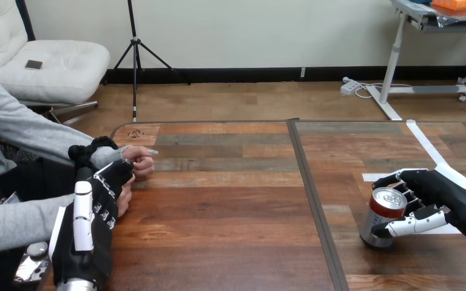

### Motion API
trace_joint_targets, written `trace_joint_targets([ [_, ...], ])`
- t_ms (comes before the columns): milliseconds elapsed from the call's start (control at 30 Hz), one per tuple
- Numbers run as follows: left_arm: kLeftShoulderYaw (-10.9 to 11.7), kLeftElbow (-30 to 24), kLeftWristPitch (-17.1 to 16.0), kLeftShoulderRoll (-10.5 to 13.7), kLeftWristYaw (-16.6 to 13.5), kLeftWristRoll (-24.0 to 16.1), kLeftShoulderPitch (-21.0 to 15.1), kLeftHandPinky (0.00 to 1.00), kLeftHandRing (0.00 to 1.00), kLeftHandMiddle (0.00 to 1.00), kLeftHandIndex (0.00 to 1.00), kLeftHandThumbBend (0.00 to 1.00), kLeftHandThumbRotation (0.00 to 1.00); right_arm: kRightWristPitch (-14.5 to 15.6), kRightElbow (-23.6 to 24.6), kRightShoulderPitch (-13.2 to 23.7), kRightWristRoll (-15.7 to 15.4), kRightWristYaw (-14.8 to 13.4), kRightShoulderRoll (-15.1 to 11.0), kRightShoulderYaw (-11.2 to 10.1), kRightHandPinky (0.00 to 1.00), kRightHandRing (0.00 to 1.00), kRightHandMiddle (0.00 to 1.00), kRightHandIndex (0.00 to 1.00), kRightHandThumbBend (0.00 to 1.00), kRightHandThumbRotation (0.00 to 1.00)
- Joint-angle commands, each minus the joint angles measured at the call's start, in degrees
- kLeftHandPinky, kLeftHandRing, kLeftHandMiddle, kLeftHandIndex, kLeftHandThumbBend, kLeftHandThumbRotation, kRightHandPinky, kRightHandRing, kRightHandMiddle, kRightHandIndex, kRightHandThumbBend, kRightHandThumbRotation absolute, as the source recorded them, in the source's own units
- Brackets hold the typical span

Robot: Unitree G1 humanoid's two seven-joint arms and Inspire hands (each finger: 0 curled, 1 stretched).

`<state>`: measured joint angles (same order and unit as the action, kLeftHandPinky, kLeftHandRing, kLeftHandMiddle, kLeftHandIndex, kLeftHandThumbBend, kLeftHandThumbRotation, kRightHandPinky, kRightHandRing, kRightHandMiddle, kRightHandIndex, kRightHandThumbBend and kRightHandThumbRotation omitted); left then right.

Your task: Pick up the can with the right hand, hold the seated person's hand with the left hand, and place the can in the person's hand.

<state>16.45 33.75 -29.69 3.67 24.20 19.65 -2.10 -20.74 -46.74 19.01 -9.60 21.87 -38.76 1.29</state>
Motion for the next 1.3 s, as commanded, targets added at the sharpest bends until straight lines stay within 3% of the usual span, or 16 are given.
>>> trace_joint_targets([
  [0, -0.56, -2.15, -0.57, 0.46, 0.83, 0.33, -2.32, 0.98, 0.88, 0.82, 0.7, 0.47, 1.0, -1.22, 1.97, 2.57, 0.19, -1.5, -2.28, -1.88, 0.61, 0.63, 0.65, 0.69, 1.0, 0.13],
  [433, -0.57, -2.0, -0.79, 0.63, 1.33, 0.25, -2.3, 0.97, 0.89, 0.82, 0.7, 0.45, 1.0, -0.89, 3.05, 2.27, 0.18, -1.59, -1.98, -2.15, 0.55, 0.56, 0.59, 0.63, 0.99, 0.03],
  [667, -0.56, -2.24, -0.82, 0.57, 1.12, 0.11, -2.15, 0.97, 0.89, 0.82, 0.71, 0.45, 1.0, -1.21, 3.08, 2.48, -0.86, -1.66, -2.24, -1.78, 0.49, 0.51, 0.54, 0.59, 0.94, 0.0],
  [967, -0.52, -2.18, -0.9, 0.54, 0.99, 0.05, -2.17, 0.97, 0.89, 0.81, 0.7, 0.46, 1.0, -5.48, 1.2, 2.98, -3.27, -4.32, -2.2, -1.49, 0.42, 0.44, 0.47, 0.51, 0.84, 0.0],
  [1267, -0.73, -2.95, -0.17, 0.58, 0.26, -0.44, -1.86, 0.97, 0.89, 0.81, 0.7, 0.47, 1.0, -7.63, -0.87, 3.92, -5.21, -5.98, -2.21, -1.29, 0.38, 0.41, 0.44, 0.45, 0.76, 0.0],
])
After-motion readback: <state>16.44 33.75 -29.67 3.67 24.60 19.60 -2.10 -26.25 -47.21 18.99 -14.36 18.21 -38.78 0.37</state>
